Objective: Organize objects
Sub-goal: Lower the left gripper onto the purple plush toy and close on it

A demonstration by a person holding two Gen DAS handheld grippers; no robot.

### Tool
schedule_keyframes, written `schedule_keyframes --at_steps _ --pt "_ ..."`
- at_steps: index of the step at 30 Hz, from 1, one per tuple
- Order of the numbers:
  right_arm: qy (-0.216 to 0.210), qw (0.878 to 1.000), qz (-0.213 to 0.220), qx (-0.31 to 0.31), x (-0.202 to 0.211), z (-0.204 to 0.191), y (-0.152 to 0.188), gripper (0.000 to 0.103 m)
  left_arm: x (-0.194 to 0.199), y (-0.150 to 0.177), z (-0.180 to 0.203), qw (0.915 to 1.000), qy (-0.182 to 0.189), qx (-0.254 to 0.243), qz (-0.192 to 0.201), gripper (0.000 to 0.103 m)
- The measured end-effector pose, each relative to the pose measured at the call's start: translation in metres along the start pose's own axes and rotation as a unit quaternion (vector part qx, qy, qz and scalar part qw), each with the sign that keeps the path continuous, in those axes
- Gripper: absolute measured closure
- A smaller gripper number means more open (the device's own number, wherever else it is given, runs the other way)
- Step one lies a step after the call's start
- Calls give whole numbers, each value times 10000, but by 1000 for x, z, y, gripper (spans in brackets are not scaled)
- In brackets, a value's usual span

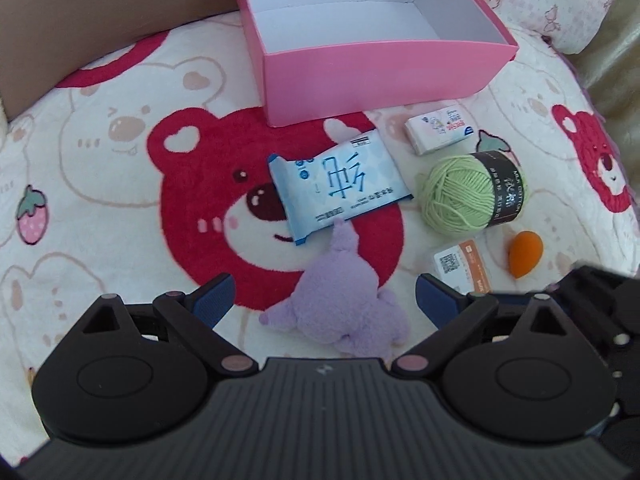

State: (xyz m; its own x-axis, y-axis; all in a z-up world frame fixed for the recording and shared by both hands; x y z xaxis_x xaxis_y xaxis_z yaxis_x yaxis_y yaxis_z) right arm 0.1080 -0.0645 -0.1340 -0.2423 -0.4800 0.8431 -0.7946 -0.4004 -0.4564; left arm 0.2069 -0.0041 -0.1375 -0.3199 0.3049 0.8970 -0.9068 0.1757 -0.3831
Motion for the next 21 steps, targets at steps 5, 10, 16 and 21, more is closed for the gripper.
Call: schedule_keyframes --at_steps 5,10,16,21 --pt "-232 9977 -184 -602 -26 13 21 16 -20 6 -8 9996 154 201 -113 11" --pt "-458 9927 -199 -1095 -45 17 31 20 -39 11 -19 9987 171 397 -267 20" --pt "-570 9899 -229 -1281 -68 14 38 33 -62 14 -26 9969 269 643 -375 37" --pt "-384 9915 -258 -1218 -84 17 37 41 -74 16 -21 9950 510 739 -434 41"
Point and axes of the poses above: each gripper's, at about its wrist camera, not at the fingertips, and x roughly against the way its jaws point, z to its right, y to its underside, the point moved 8 cm from there along -x, roughly the way its jaws point, and after that the axes turned 4 degrees about y, right-handed, at the moved point
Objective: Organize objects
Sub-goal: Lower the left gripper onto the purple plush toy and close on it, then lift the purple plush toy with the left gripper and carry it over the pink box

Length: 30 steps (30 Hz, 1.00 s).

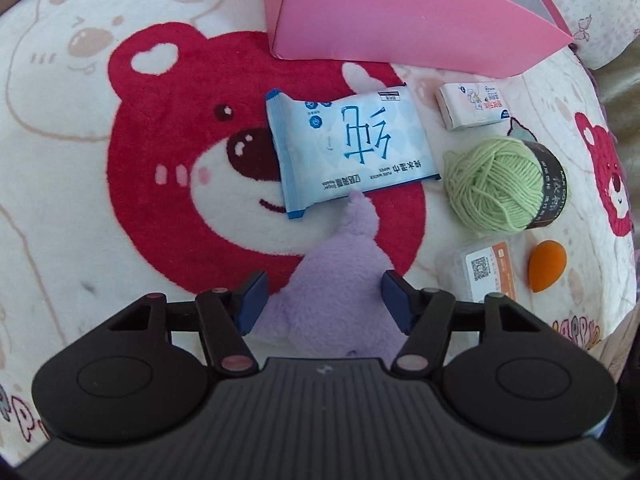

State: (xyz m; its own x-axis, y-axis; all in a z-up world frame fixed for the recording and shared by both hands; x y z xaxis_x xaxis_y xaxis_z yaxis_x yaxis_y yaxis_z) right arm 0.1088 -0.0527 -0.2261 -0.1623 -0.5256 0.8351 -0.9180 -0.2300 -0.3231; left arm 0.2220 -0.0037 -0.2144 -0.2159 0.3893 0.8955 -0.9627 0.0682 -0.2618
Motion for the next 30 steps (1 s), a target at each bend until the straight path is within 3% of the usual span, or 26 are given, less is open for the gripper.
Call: schedule_keyframes --at_steps 7,20,26,30 --pt "625 9963 409 419 4 3 -10 71 -1 5 -1 9994 185 228 -168 50" --pt "793 9928 618 649 5 10 -19 67 -4 14 -15 9924 387 1155 -200 57" --pt "832 9915 667 750 7 9 -18 65 2 20 -8 9903 394 1329 -38 58" --pt "867 9900 731 840 11 7 -18 65 9 24 1 9924 286 1191 72 58"
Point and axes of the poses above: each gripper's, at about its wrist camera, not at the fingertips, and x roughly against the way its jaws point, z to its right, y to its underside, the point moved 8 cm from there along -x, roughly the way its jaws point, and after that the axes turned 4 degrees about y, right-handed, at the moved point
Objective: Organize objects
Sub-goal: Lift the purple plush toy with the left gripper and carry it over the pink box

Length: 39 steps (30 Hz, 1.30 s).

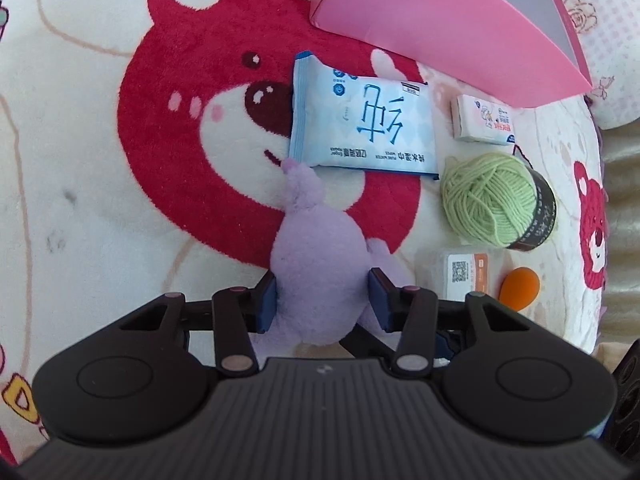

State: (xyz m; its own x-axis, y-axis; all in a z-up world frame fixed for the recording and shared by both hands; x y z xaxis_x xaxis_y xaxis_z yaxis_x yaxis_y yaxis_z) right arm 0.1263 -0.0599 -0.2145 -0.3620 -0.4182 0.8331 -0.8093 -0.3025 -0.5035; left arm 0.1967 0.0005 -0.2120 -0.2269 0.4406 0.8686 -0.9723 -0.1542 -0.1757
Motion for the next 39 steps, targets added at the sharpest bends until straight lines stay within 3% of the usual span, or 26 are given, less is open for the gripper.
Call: schedule_keyframes --at_steps 15,25,32,39 --pt "-11 9966 521 640 40 -14 -9 63 46 6 14 9980 166 -189 575 59" --pt "-36 9937 696 878 62 -17 -16 62 74 17 33 9930 103 -659 977 59" --pt "-95 9906 966 961 86 -15 -27 62 95 18 45 9889 333 -845 1173 59" --pt "216 9840 1223 1276 103 -15 -39 62 106 13 63 9863 490 -1023 1200 59"
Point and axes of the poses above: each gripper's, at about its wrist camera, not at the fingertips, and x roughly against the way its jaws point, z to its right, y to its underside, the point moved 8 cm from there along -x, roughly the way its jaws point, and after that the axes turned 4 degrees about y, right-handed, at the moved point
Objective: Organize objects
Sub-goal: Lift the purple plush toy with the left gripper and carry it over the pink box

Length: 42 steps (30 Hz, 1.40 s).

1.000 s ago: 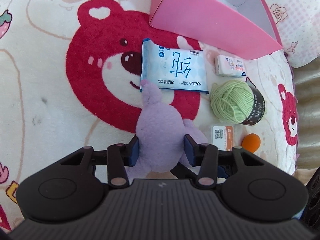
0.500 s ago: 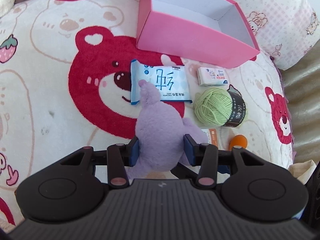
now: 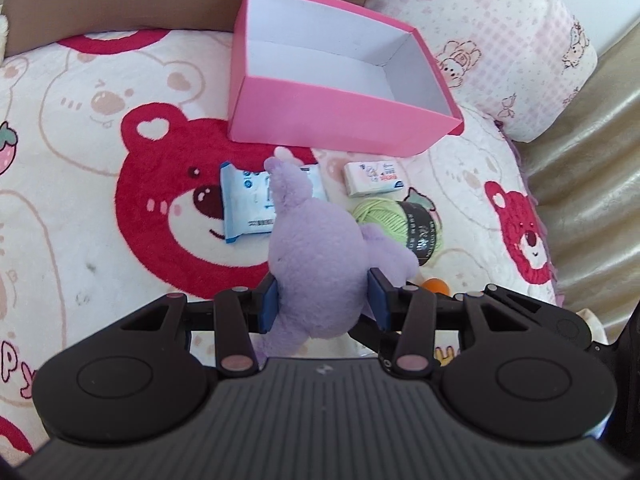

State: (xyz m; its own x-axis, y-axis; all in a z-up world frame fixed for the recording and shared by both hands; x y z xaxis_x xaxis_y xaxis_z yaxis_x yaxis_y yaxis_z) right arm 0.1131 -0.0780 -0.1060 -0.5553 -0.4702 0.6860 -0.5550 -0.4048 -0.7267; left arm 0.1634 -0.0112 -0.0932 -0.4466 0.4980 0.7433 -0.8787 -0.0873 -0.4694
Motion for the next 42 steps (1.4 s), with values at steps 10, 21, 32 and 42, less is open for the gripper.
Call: schedule_keyframes --at_steps 10,21,32,42 --pt "67 9983 182 552 23 25 -37 62 10 -34 37 9996 154 -177 -130 59" --pt "228 9947 521 852 21 49 -89 62 11 -106 63 9993 254 -249 141 59" --pt "199 9976 352 559 -24 97 -121 62 -36 -163 69 9987 435 -159 198 59" --pt "56 9999 44 72 -91 136 -137 62 -99 -202 46 9994 314 15 173 59"
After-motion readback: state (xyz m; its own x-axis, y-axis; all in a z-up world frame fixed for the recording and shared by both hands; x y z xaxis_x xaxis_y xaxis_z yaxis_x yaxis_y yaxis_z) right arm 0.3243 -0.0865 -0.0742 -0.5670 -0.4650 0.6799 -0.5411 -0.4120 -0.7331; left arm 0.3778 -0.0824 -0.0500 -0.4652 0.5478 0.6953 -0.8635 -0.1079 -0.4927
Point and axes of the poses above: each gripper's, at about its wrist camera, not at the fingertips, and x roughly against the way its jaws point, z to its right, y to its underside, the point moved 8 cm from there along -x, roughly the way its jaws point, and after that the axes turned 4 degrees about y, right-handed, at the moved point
